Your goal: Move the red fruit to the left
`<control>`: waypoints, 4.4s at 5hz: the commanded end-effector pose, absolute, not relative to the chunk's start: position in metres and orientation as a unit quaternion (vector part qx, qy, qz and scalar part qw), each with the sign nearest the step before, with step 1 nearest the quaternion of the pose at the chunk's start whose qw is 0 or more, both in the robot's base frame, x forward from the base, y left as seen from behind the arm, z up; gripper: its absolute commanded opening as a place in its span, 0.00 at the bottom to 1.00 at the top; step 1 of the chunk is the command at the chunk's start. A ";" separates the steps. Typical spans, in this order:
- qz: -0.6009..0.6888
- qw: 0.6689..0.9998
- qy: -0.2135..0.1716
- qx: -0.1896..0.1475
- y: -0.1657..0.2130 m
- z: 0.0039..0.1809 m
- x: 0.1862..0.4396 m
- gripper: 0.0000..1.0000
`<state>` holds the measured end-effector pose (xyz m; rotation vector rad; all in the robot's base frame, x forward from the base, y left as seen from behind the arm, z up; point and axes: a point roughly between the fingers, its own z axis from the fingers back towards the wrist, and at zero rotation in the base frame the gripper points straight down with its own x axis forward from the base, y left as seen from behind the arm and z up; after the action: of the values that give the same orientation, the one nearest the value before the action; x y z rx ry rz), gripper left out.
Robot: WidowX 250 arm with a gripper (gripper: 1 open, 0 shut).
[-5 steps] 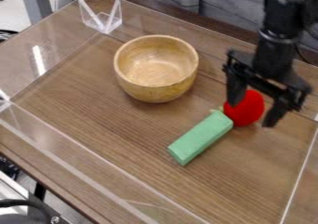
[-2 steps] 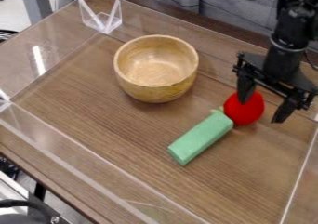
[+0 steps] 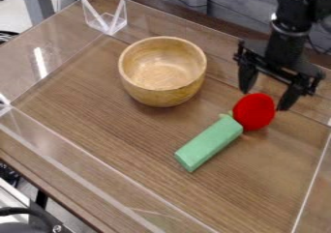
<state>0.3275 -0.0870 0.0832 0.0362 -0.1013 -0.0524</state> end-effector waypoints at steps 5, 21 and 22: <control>-0.044 0.995 -0.092 0.014 -0.096 0.094 0.328 1.00; -0.012 0.998 -0.055 -0.022 -0.085 0.084 0.316 0.00; -0.009 0.998 -0.056 -0.020 -0.088 0.083 0.320 0.00</control>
<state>0.3132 -0.0846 0.0689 -0.0330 -0.0660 -0.0074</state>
